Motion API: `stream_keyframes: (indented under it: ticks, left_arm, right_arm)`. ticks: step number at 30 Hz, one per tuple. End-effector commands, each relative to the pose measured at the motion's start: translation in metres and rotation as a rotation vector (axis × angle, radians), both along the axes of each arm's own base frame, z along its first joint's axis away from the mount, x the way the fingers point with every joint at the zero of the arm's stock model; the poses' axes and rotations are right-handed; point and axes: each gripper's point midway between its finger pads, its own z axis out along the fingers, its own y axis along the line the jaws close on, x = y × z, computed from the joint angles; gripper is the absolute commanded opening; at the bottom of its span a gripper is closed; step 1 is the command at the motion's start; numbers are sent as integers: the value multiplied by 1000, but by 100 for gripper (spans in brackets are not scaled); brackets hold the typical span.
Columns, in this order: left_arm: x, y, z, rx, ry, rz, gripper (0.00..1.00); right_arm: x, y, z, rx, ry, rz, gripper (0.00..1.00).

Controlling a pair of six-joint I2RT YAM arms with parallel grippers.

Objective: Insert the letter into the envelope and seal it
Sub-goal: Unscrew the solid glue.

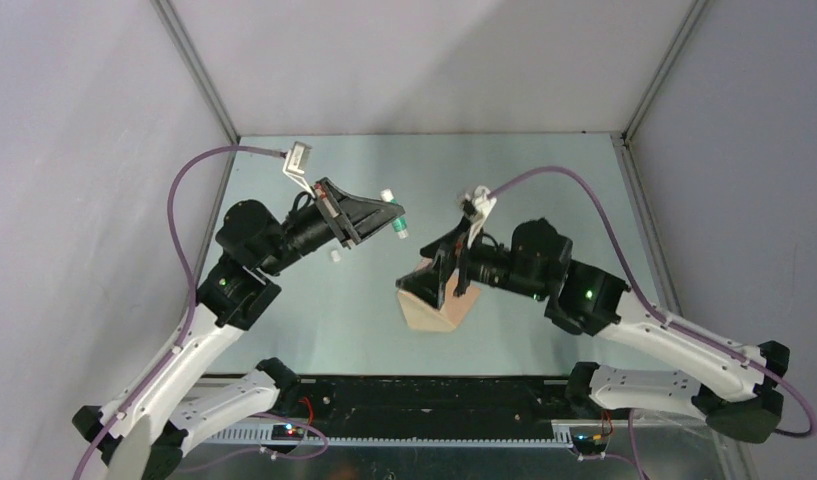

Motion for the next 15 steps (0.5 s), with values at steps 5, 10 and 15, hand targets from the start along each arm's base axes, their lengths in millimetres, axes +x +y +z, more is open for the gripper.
stream_keyframes:
  ticks: [5, 10, 15]
  left_arm:
    - [13, 21, 13, 18, 7, 154, 0]
    - [14, 21, 10, 24, 21, 161, 0]
    - [14, 22, 8, 31, 25, 164, 0]
  right_arm:
    - [24, -16, 0, -227, -262, -351, 88]
    - [30, -3, 12, -250, -261, -390, 85]
    - [39, 13, 24, -283, -251, -396, 83]
